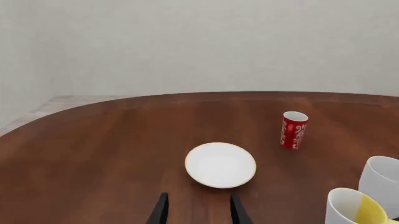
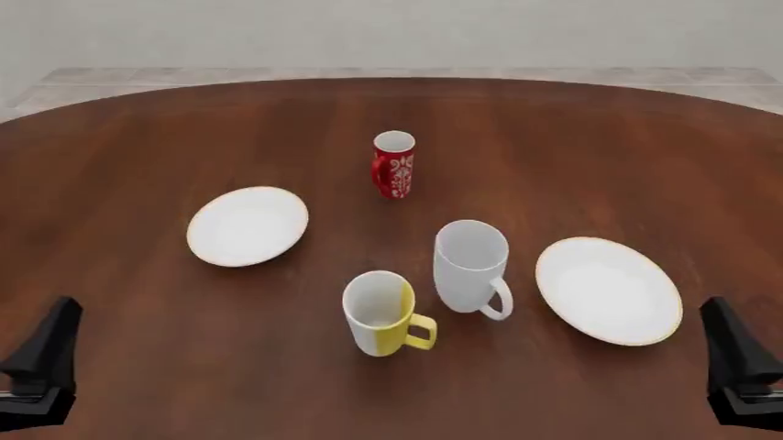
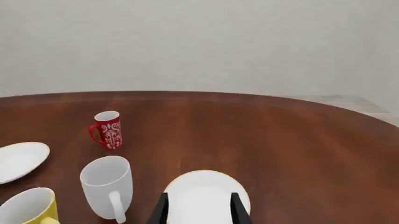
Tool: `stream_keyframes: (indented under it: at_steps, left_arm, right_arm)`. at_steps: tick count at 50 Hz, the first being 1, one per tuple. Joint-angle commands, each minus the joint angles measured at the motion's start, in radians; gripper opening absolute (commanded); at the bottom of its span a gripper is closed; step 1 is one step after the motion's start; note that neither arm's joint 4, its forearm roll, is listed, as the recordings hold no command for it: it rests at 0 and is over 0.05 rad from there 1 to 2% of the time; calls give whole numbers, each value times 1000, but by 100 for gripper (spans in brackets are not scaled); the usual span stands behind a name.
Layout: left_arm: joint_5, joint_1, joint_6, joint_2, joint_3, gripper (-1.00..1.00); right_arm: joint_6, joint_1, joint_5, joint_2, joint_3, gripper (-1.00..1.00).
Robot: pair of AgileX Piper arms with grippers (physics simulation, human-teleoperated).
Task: Put the white mug on the left plate.
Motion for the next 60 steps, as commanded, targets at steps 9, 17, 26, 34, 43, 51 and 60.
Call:
stream_keyframes:
  at_steps: [9,17,26,34,43,51,60]
  left_arm:
    - [0,0,0,0,0,100]
    - [0,0,0,0,0,100]
    - [0,0,0,0,0,100]
    - [0,0,0,0,0,100]
    - [0,0,0,0,0,100]
    - [0,0,0,0,0,100]
    - [0,0,0,0,0,100]
  right_arm:
    - [-13,10,7,0,-1,100]
    - [-16,18,9,-1,-3,100]
    - [-43,47,19,-1,-39,100]
    - [-50,87,111,0,-102,100]
    - [-69,93,173,54,-202,100]
    - [-60,115,147,208,-257,100]
    - [-152,158,157,290,-331,100]
